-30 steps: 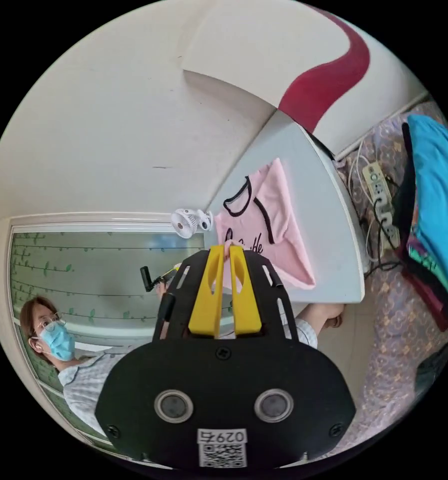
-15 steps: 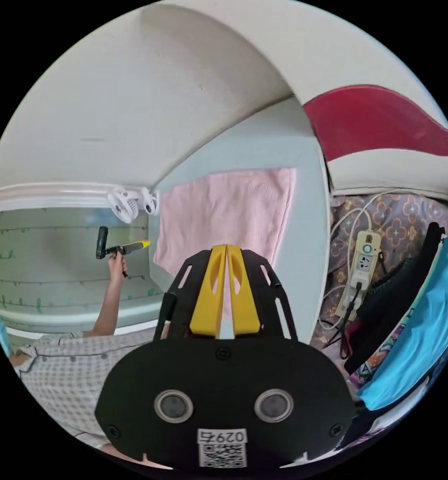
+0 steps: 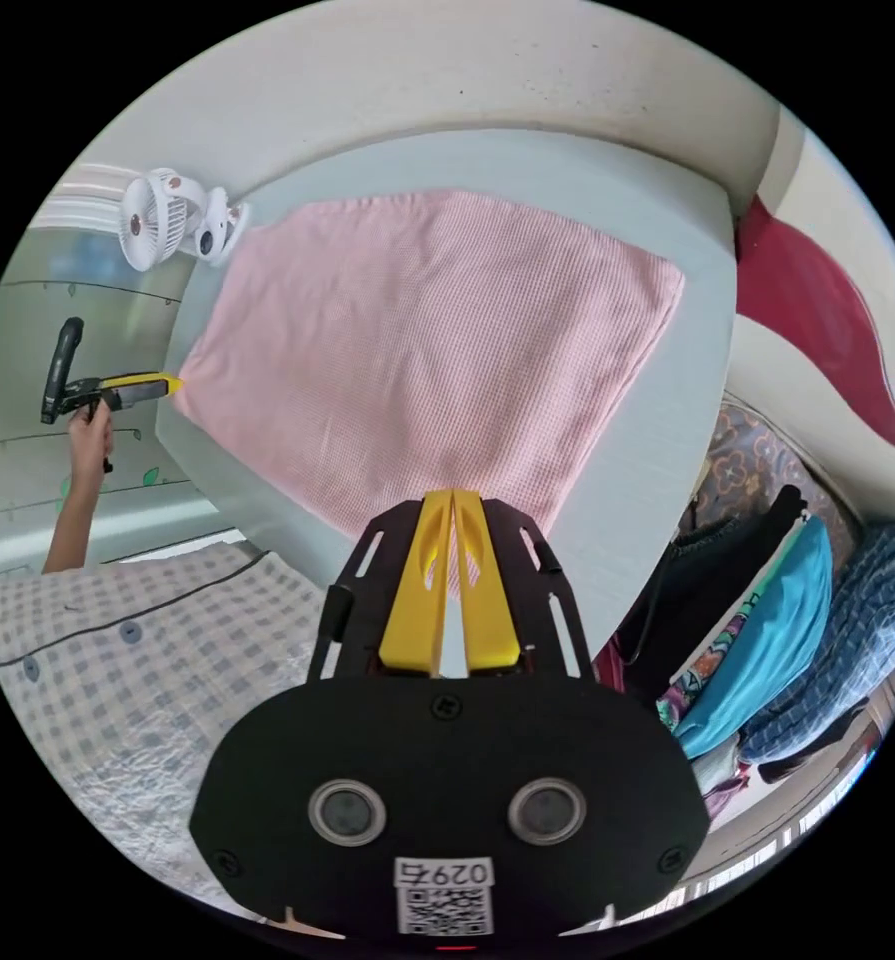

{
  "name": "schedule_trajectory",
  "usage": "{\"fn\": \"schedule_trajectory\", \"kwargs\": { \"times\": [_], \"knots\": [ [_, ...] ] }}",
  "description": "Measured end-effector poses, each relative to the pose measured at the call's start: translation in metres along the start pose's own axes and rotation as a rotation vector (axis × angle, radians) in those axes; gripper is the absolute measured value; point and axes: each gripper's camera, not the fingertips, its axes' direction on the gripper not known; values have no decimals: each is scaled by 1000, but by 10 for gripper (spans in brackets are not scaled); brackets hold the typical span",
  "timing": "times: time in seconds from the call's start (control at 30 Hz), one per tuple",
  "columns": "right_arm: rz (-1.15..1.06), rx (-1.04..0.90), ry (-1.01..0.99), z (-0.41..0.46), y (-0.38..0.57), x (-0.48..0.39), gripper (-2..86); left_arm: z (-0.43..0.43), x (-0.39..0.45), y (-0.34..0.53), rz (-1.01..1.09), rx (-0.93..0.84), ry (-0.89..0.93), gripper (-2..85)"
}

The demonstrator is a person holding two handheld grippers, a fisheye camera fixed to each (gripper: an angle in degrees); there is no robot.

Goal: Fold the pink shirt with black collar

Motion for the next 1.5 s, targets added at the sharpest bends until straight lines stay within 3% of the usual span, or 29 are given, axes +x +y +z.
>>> {"fn": "schedule_trajectory", "kwargs": {
  "times": [0.17,0.27,0.5,0.63,0.87,1.03,1.17,1.27,1.3,1.43,1.5],
  "knots": [
    [33,8,-33,30,-10,-57,-5,44,-8,6,133,-155,-12,-10],
    [21,68,-84,31,-23,-112,-4,35,-24,16,159,-85,50,-10],
    [-295,-9,-132,88,-88,-292,-1,57,-104,32,93,-65,399,-10],
    [-455,-78,-43,131,-111,-373,19,63,-134,42,78,-51,425,-10],
    [-524,-197,157,184,-131,-428,118,71,-178,75,35,-5,509,-10],
    [-567,-154,361,192,-120,-442,91,97,-206,98,-36,0,607,-10],
    [-514,-168,394,185,-123,-430,45,111,-209,99,-50,2,655,-10],
    [-412,-182,202,162,-134,-391,20,115,-203,92,-31,9,682,-10],
    [-348,-139,34,141,-135,-363,16,116,-198,89,-16,10,684,-10],
    [-30,287,-488,29,-93,-222,10,117,-174,74,43,-15,642,-10],
    [121,486,-601,-14,-47,-153,9,120,-162,66,66,-27,637,-10]
  ]
}}
